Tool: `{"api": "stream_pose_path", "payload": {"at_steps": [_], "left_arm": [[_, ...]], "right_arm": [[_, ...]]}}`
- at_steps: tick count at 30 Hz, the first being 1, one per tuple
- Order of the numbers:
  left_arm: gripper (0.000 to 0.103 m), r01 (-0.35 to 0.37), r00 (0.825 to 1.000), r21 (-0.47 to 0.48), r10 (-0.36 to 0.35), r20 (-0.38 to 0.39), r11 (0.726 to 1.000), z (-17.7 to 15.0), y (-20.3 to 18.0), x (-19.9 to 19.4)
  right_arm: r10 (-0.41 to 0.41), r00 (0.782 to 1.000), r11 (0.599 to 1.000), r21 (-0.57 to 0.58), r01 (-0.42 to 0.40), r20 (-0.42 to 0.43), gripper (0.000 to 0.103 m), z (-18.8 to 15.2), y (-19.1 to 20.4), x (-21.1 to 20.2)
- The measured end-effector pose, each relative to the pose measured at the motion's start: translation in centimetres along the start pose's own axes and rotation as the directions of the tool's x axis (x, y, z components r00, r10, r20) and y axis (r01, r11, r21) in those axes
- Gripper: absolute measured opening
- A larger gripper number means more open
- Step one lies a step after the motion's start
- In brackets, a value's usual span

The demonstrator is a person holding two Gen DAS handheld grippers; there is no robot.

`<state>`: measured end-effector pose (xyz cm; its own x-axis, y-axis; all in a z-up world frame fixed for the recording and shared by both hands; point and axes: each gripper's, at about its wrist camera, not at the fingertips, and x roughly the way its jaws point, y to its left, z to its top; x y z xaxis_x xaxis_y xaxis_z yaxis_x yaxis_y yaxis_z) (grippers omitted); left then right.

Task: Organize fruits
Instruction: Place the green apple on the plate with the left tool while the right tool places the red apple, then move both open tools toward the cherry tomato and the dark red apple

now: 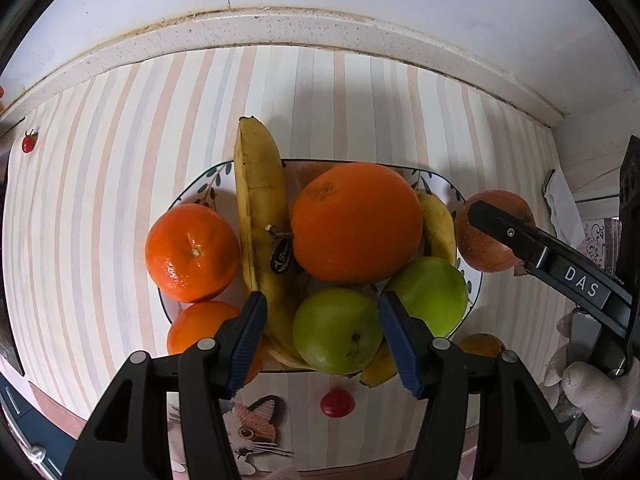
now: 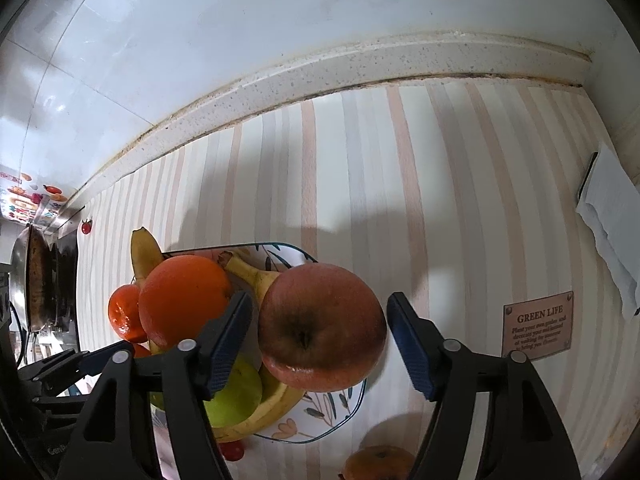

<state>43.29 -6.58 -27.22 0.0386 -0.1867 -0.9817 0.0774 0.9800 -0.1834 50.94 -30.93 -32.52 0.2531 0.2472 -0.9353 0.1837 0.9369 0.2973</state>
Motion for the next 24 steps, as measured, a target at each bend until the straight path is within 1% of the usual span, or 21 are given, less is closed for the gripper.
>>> {"api": "stream_pose_path", "payload": {"at_steps": [1,4,6,8,10,11,12,14,17,21,24], "left_arm": [[0.056,0.0,1.0,-0.001,0.0,0.005,1.0,0.0,0.1,-0.1],[0.061,0.002,1.0,-0.002,-0.002,0.019,1.0,-0.1,0.2,-0.6],[0.065,0.003,1.0,-0.003,-0.003,0.03,1.0,-0.2,0.3,-1.0],[0.066,-0.006,0.999,-0.001,0.006,0.047,1.0,-0.2,0.3,-1.6],[0.073,-0.016,0.998,0.002,0.016,0.062,1.0,-0.3,0.4,-2.1],[0.083,-0.023,0.997,0.004,0.023,0.069,1.0,-0.4,0.5,-2.4],[0.088,-0.032,0.997,0.004,0.032,0.077,0.999,-0.5,0.6,-2.6],[0.092,-0.054,0.994,0.005,0.053,0.093,0.999,-0.8,0.8,-3.1],[0.092,-0.072,0.992,0.004,0.072,0.107,0.997,-1.6,1.3,-3.7],[0.092,-0.07,0.99,0.001,0.07,0.126,0.998,-3.1,1.8,-4.5],[0.092,-0.102,0.982,0.008,0.099,0.162,0.995,-4.6,1.6,-5.5]], "right_arm": [[-0.001,1.0,1.0,0.004,0.001,0.001,0.079,0.0,-0.1,0.0],[-0.007,1.0,1.0,0.01,0.007,0.004,0.084,0.0,-0.1,-0.3],[-0.015,1.0,1.0,0.015,0.015,0.009,0.094,0.0,-0.2,-0.8],[-0.025,0.999,1.0,0.0,0.025,0.026,0.095,-0.1,0.0,-1.3],[-0.044,0.998,0.999,-0.018,0.045,0.043,0.095,-0.4,0.3,-2.3],[-0.048,0.997,0.998,-0.026,0.049,0.055,0.096,-0.7,0.4,-2.8],[-0.054,0.996,0.998,-0.038,0.057,0.066,0.096,-1.2,0.6,-3.5],[-0.072,0.994,0.995,-0.056,0.077,0.084,0.097,-2.1,1.0,-4.8],[-0.096,0.99,0.991,-0.082,0.105,0.105,0.097,-4.1,1.7,-6.5],[-0.102,0.988,0.989,-0.097,0.113,0.114,0.098,-6.9,2.5,-8.1],[-0.111,0.985,0.986,-0.106,0.125,0.129,0.098,-9.0,3.3,-9.4]]}}
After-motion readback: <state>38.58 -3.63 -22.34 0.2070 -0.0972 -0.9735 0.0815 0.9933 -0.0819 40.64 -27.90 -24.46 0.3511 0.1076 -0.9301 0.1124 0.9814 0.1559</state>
